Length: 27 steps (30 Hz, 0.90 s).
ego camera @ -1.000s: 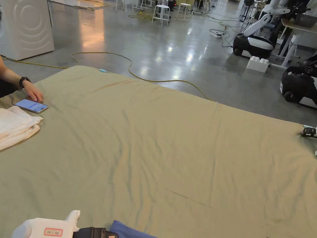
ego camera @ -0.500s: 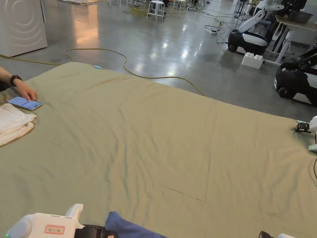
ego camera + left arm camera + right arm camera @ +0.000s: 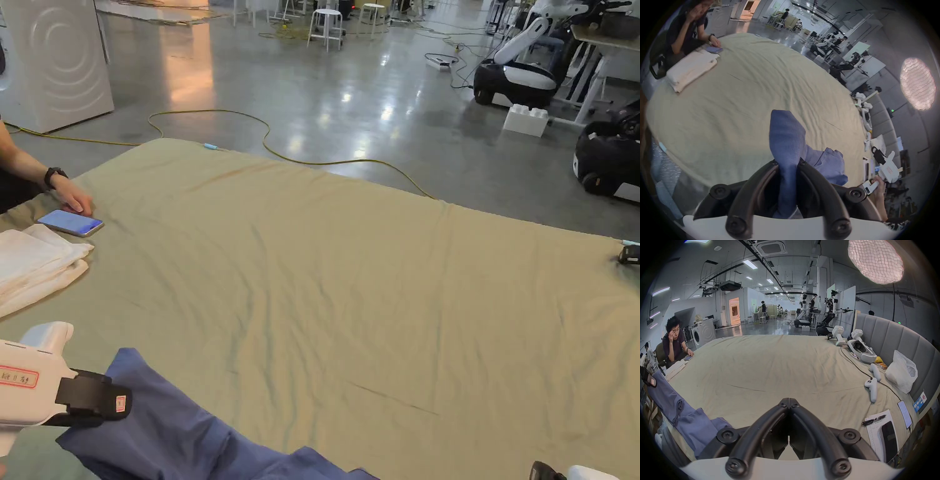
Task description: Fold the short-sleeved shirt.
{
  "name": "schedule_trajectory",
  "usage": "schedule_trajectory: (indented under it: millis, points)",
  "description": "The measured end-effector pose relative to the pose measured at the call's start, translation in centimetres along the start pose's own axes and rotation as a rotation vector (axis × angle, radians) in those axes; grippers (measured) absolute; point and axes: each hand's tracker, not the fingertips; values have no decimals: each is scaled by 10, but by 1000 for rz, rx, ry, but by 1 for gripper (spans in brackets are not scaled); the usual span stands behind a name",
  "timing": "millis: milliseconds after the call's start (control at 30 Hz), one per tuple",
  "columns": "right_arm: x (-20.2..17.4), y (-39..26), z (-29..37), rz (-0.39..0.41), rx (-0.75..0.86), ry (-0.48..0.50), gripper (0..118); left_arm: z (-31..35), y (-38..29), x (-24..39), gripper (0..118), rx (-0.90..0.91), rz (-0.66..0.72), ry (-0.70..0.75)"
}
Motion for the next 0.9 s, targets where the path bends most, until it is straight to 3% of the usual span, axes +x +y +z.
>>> schedule_trajectory:
  millis: [233,500,900]
  points:
    - [1,-6,-3,-14,-8,7,0,-21,-12,66,15,-61,-104,67]
    - [6,-16,1,-14,-18,4,0,-58,-35,150,15,-128,-193,-1]
    - [14,-18,15,-29,-38,-20,0,-165,-89,234,15,-282,-316,71]
